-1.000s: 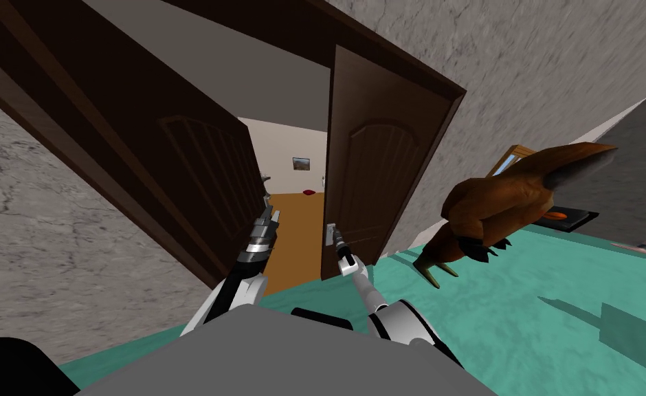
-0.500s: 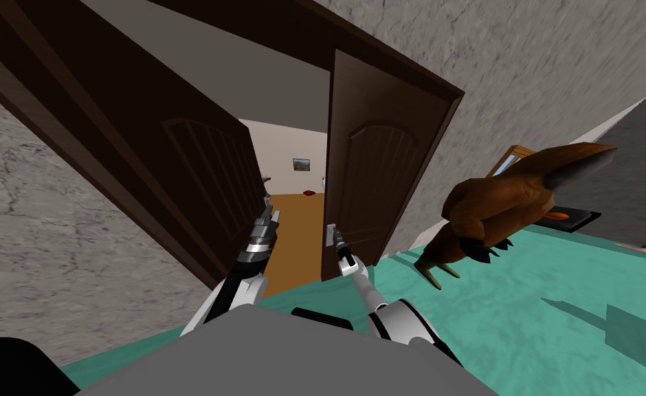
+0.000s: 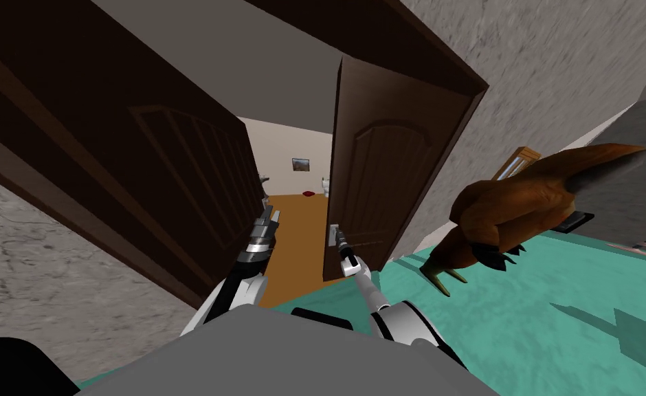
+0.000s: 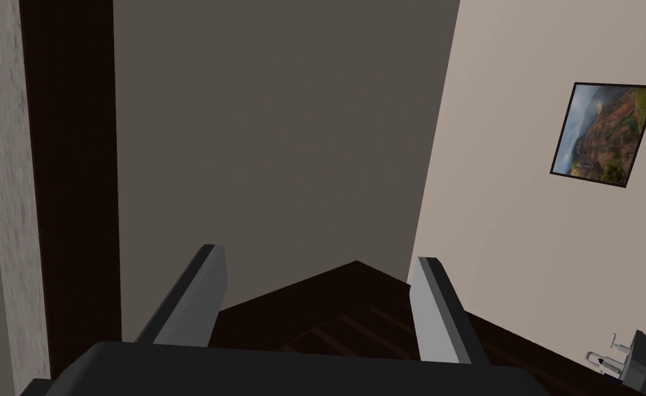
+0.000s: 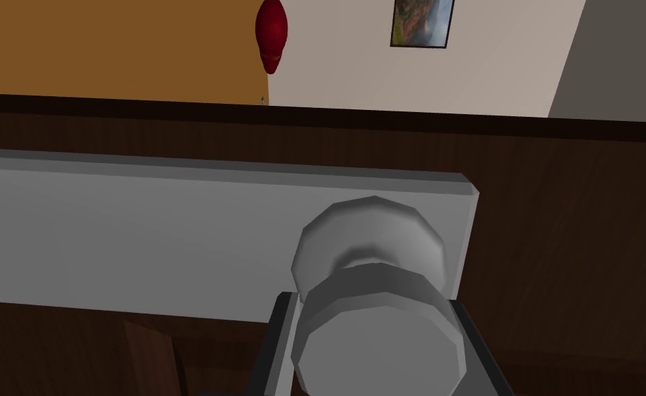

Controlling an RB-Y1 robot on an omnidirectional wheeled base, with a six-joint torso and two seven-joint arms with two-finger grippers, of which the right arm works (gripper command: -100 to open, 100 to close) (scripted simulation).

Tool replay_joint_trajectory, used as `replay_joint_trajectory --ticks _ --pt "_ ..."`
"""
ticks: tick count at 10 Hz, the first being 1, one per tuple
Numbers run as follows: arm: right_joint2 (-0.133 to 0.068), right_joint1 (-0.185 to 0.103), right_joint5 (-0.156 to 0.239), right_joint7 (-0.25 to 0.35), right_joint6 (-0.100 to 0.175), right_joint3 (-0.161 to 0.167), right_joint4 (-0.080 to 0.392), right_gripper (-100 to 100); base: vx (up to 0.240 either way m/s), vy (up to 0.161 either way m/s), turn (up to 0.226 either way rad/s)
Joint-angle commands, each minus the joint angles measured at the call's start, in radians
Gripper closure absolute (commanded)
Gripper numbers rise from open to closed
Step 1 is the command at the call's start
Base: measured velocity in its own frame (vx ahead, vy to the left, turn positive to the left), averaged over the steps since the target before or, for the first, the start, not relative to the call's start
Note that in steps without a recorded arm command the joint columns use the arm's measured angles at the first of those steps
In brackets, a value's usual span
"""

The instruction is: Push the door open

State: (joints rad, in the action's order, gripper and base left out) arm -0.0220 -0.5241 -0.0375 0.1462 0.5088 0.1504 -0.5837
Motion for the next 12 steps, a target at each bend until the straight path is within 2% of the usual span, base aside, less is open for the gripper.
replay_joint_trajectory --ticks 1,2,6,7,8,12 --pt "-0.021 0.001 0.007 -0.007 -0.009 -0.022 -0.019 100 0.178 0.17 -0.063" --pt "-0.021 0.001 0.007 -0.007 -0.009 -0.022 -0.019 100 0.132 0.116 -0.041" --pt "-0.046 0.005 0.026 -0.032 -0.012 -0.078 -0.017 100 0.162 0.144 -0.092" --pt "-0.046 0.005 0.026 -0.032 -0.012 -0.078 -0.017 100 0.139 0.099 -0.044" --pt "-0.049 0.012 0.024 -0.024 -0.027 -0.069 -0.032 -100 -0.072 0.056 -0.028" --pt "-0.046 0.014 0.024 -0.021 -0.026 -0.064 -0.034 -100 -0.173 -0.012 -0.014"
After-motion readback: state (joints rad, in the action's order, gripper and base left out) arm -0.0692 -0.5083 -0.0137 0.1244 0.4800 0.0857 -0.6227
